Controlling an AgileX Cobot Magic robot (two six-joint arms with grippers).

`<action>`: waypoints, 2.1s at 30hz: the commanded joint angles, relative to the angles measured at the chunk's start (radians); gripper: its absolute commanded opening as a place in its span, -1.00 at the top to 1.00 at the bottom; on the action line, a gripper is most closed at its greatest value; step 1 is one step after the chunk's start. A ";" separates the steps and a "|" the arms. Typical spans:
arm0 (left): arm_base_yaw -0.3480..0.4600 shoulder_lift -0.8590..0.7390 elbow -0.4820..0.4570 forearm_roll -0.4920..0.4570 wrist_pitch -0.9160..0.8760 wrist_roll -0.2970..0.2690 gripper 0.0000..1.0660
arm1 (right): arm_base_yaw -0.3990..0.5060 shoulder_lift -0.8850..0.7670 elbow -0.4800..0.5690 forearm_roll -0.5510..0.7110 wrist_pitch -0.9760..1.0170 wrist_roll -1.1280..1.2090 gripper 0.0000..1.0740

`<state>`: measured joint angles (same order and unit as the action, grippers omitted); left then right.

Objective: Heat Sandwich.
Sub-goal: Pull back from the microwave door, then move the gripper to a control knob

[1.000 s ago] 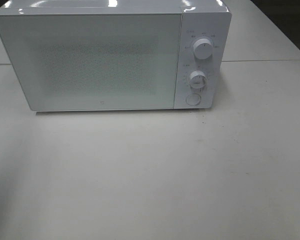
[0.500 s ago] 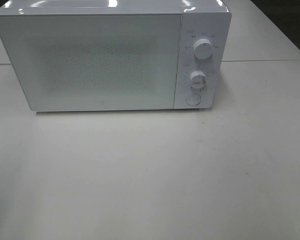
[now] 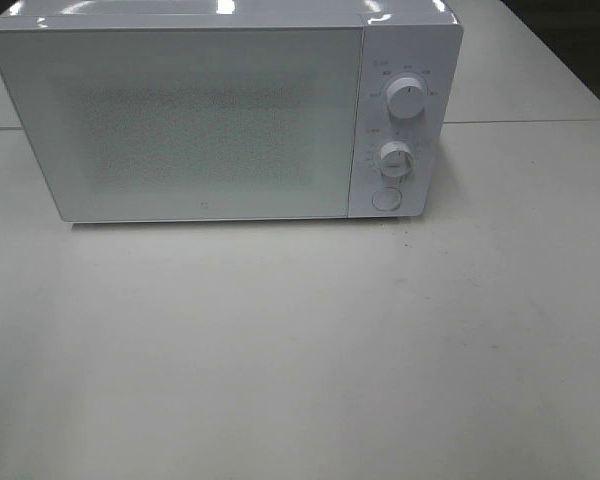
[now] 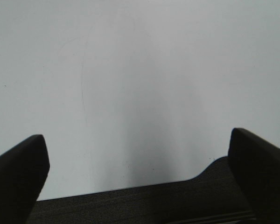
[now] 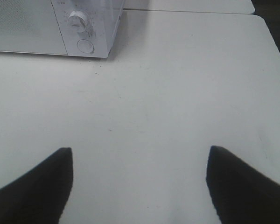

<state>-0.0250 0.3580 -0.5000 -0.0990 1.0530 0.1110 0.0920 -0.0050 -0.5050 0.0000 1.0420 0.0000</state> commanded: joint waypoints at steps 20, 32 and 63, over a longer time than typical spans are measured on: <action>0.066 -0.326 0.002 0.000 -0.016 -0.007 -0.95 | -0.004 -0.026 0.001 0.000 -0.012 0.000 -0.42; 0.066 -0.391 0.002 0.000 -0.016 -0.007 -0.95 | -0.004 -0.026 0.001 0.000 -0.012 0.000 -0.42; 0.066 -0.391 0.002 0.000 -0.016 -0.007 -0.95 | -0.004 -0.017 0.001 0.016 -0.013 0.000 -0.42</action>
<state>0.0400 -0.0030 -0.4990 -0.0960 1.0440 0.1090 0.0920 -0.0050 -0.5050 0.0080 1.0420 0.0000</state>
